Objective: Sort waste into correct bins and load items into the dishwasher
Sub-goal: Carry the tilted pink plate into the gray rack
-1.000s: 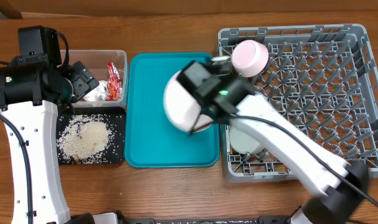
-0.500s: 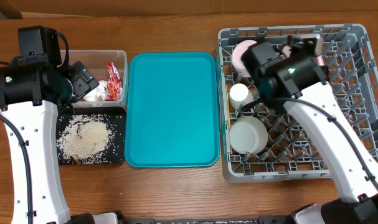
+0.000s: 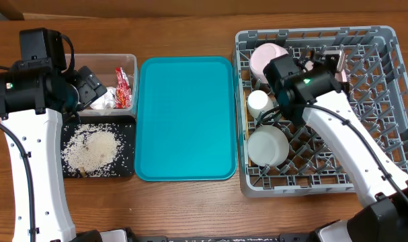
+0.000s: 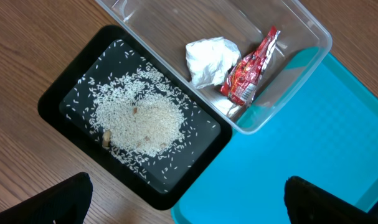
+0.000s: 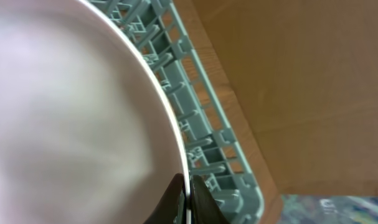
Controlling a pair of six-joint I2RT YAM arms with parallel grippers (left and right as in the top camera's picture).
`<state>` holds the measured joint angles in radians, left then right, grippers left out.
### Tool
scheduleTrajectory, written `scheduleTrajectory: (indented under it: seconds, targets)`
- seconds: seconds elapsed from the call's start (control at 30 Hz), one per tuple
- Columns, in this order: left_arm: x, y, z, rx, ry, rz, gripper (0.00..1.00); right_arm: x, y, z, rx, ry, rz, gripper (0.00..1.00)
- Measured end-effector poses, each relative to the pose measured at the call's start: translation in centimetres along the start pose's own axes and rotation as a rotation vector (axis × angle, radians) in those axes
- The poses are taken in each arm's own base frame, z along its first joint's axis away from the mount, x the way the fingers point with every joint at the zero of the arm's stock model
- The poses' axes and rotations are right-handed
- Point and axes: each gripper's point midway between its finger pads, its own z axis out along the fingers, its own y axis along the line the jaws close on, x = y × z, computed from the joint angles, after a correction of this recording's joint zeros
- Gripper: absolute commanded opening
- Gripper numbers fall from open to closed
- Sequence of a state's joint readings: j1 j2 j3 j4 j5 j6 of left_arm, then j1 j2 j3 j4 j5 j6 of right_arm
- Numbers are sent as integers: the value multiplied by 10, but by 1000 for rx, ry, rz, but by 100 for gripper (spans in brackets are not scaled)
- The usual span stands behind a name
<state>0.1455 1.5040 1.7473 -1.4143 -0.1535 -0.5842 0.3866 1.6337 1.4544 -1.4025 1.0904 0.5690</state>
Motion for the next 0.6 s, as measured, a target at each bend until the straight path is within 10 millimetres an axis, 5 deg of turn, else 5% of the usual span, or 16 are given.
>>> scheduleTrajectory:
  seconds: [0.6]
  targets:
    - [0,0,0,0,0,0,100,6,29,2,-116,36,28,4]
